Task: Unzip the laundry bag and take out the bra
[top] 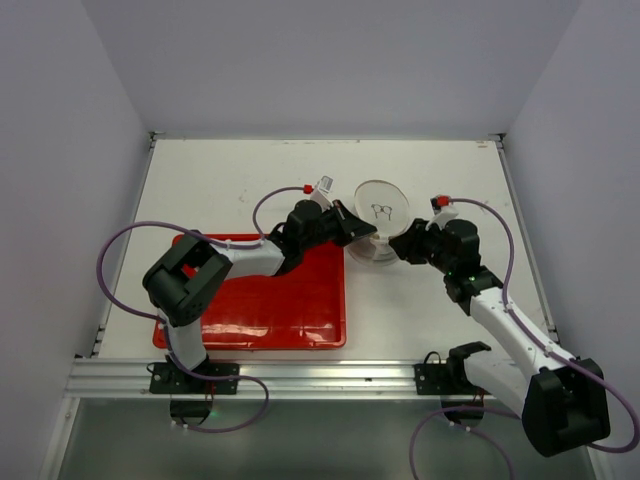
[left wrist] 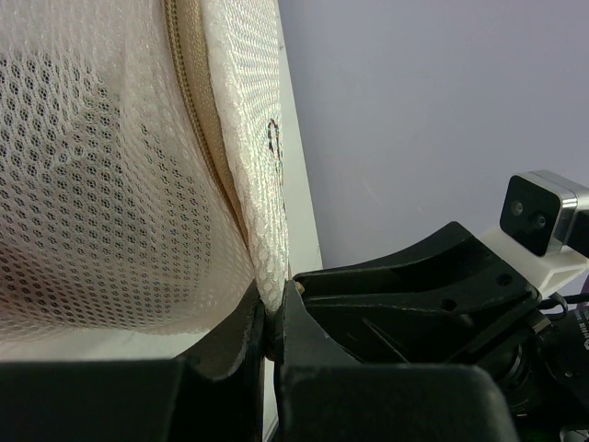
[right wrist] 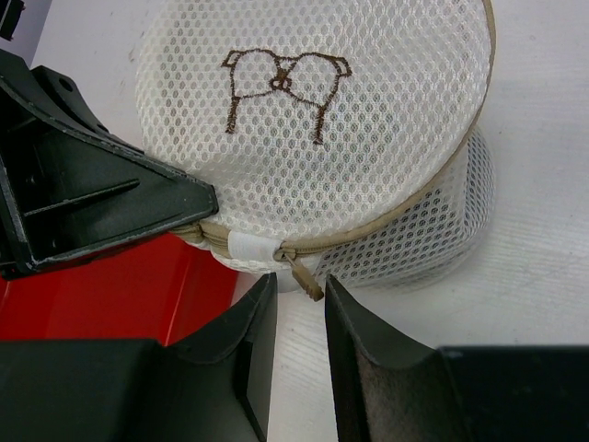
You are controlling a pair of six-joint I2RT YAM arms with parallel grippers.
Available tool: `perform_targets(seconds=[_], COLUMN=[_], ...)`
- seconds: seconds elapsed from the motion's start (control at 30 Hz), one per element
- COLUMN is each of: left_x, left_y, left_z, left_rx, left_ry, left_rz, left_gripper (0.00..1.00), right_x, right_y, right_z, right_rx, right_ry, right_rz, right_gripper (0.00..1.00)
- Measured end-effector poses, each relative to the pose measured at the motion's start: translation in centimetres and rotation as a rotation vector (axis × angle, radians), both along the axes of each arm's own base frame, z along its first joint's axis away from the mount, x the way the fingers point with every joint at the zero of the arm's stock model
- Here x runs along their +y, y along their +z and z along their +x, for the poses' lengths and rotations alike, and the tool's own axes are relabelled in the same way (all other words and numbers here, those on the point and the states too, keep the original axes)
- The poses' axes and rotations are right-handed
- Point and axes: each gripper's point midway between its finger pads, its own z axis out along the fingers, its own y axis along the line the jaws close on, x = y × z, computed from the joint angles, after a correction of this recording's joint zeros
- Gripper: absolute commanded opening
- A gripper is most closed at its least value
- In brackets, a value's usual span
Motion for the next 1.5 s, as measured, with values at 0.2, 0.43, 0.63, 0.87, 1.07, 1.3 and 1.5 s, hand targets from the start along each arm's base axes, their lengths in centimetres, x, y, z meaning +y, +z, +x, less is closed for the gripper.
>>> perform_targets(seconds=[0.2,0.43,0.63,0.87,1.07,1.3,1.5], left_x=[0.0,0.0,0.0,0.0,0.1,1.1,1.4], left_y=[0.0,0.0,0.0,0.0,0.1,0.2,0.8], left_z=[0.0,0.0,0.0,0.0,0.0,0.8,1.2], left_rx=[0.000,0.000,0.000,0.000,0.009,0.029,0.026], left_ry=[0.000,0.000,0.000,0.000,-0.003,-0.018,-0.060], left_rz=[0.000,0.000,0.000,0.000,-0.006,-0.017,-0.008], left_gripper=[0.00,0.00,0.00,0.00,0.00,0.00,0.22], right_x=[0.0,-0.2,-0.1,0.0,-0.4,-2.2,-2.6], right_y=[-0.2,-0.3,-0.3,-0.1,-0.4,0.2,0.5], right_z=[-0.1,-0.1,-0.1,-0.1,0.0,0.0,0.1], right_rx=[0.011,0.009,0.009,0.006,0.013,0.003,-0.008], right_ry=[0.000,-0.006,-0.006,0.001,-0.020,-0.092,-0.099], right_rz=[-0.004,-0.008,-0.008,0.000,-0.014,-0.090,-0.111], right_gripper=[0.27,0.22,0.17,0.00,0.00,0.00,0.00])
